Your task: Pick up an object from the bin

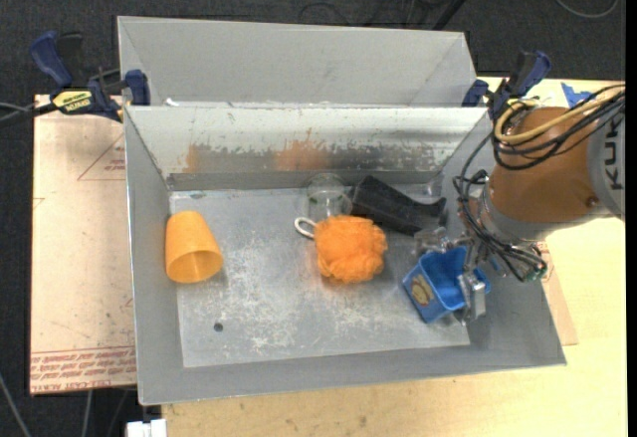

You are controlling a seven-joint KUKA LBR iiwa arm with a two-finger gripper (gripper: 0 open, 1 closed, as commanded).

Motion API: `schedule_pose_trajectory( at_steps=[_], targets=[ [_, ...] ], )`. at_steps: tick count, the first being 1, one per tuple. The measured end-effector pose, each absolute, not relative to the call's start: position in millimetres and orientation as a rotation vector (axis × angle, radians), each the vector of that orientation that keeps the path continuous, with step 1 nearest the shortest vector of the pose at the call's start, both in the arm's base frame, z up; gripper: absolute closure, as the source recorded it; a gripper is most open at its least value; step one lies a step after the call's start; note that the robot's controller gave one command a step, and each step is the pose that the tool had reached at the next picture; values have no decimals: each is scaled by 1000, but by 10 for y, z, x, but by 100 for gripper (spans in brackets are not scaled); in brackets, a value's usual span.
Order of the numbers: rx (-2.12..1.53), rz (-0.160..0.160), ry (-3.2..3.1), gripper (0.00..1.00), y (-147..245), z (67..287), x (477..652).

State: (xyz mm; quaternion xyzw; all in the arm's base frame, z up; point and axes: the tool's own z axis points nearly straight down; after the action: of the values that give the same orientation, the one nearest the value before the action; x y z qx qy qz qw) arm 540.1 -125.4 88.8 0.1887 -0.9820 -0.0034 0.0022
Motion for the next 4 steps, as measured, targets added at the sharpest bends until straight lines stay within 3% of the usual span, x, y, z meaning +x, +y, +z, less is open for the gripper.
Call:
schedule_pose_trajectory(
  at_steps=[2, 3, 4],
  targets=[
    [593, -15, -3093, 100, -1266, 983, 5302],
    [1103, -15, -2958, 100, -1216, 926, 5193],
    [1103, -15, -2958, 100, -1217, 925, 5193]
  ],
)
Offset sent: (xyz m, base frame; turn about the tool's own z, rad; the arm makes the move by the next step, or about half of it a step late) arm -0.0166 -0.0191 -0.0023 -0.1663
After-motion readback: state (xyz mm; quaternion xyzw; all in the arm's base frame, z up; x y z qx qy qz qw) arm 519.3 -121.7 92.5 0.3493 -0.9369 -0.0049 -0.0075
